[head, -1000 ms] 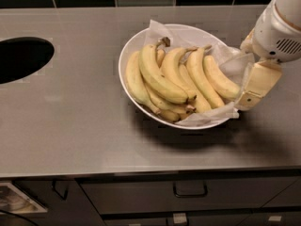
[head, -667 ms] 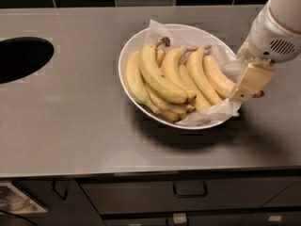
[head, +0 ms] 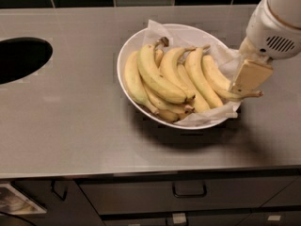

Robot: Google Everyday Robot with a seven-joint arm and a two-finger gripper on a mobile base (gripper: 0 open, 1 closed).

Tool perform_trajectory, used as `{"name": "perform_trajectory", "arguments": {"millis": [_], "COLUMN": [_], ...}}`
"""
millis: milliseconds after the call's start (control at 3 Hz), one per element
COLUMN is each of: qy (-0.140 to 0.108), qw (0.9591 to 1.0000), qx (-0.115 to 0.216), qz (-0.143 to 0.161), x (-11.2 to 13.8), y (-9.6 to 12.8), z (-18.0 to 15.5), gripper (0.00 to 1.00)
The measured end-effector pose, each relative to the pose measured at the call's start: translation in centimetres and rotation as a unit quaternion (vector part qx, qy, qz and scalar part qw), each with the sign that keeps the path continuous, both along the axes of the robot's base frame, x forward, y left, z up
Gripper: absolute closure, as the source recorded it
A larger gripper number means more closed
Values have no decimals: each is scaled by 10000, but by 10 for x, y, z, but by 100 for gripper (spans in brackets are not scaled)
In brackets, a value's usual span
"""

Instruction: Pick banana from white bowl

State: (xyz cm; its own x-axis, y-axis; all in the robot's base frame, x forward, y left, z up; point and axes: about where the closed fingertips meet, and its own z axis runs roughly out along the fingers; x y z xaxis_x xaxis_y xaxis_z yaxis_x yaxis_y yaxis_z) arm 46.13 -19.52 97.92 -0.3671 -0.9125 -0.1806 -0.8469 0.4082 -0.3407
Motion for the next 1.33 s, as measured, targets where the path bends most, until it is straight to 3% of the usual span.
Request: {"name": "perform_trajectory", "arguments": {"millis": [667,1000,1333], "qy": [-322,-322,-135], "qw": [9993,9993,9999], "qx": [-176,-175,90], "qz": [-44,-44,-56], "x": [-13,-13,1], "y": [10,10,5], "z": [26,26,2], "gripper": [39,45,44]}}
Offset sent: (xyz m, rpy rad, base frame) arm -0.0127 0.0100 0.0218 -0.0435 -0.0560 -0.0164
